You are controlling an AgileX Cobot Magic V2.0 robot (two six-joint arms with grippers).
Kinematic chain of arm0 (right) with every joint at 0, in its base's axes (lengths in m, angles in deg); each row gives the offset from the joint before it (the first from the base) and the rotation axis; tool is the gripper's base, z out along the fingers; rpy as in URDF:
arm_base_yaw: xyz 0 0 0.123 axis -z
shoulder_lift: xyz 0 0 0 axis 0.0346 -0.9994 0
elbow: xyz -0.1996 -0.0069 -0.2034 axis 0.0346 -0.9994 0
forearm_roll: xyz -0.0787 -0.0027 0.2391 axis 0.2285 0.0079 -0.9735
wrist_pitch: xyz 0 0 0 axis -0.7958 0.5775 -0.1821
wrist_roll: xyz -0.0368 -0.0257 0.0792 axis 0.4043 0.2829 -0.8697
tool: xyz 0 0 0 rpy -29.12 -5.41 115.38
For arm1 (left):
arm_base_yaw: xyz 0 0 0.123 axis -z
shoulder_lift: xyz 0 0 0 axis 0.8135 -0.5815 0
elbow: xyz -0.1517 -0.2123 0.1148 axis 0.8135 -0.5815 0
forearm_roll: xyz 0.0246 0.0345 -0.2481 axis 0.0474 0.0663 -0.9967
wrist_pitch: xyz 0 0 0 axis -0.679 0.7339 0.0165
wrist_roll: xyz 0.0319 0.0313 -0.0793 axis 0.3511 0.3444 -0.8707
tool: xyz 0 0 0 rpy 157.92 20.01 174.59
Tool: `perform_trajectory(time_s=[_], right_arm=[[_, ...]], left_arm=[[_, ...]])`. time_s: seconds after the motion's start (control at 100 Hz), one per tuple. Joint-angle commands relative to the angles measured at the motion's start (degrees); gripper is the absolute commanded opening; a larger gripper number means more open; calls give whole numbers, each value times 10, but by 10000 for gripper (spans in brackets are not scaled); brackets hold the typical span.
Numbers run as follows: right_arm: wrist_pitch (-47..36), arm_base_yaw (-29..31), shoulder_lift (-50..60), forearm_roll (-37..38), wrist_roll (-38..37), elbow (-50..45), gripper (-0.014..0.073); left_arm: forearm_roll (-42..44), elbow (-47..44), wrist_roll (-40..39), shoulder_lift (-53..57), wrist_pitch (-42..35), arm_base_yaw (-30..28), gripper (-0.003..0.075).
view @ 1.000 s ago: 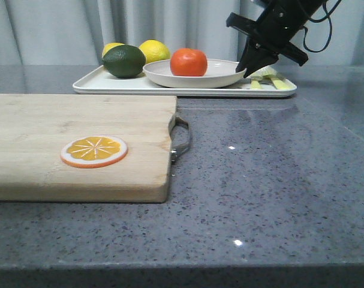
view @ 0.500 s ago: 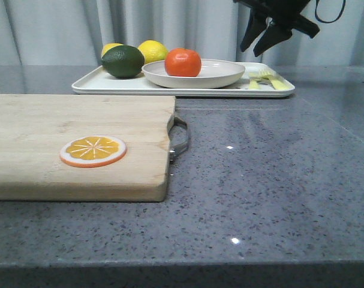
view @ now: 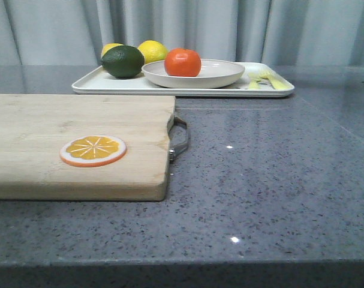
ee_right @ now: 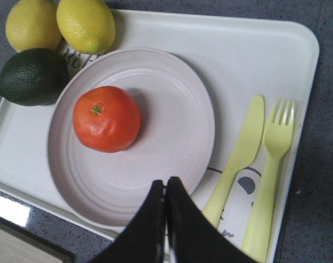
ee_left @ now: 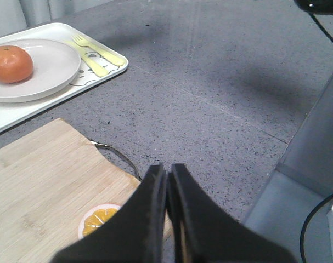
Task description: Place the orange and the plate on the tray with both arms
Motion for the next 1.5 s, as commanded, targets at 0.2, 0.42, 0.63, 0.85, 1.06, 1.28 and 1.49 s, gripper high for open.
perform_trajectory(time_s=[0.2,0.42,0.63,0.85,1.06,1.28,1.49], right_arm=[[31,-11,122,5,8,-28,-66],[26,-35,198,41,9,-99,-66],[-2,-50,297,71,25,-215,-66],[-94,-50,419,71,37,-385,-66],[-189,-50,551,71,58,-580,-66],[-324,-50,700,71,74,-775,-66],[-360,-50,812,71,99,-903,-66]], left_arm=[[-7,16,0,-2,-38,-2,-20],[-8,16,0,-2,-38,-2,-20],[-8,16,0,5,-38,-2,-20],[-8,13,0,31,-42,-2,-20],[-8,-12,0,69,-45,-2,-20],[-8,-38,0,110,-48,-2,-20],[-18,-55,0,149,-48,-2,-20]])
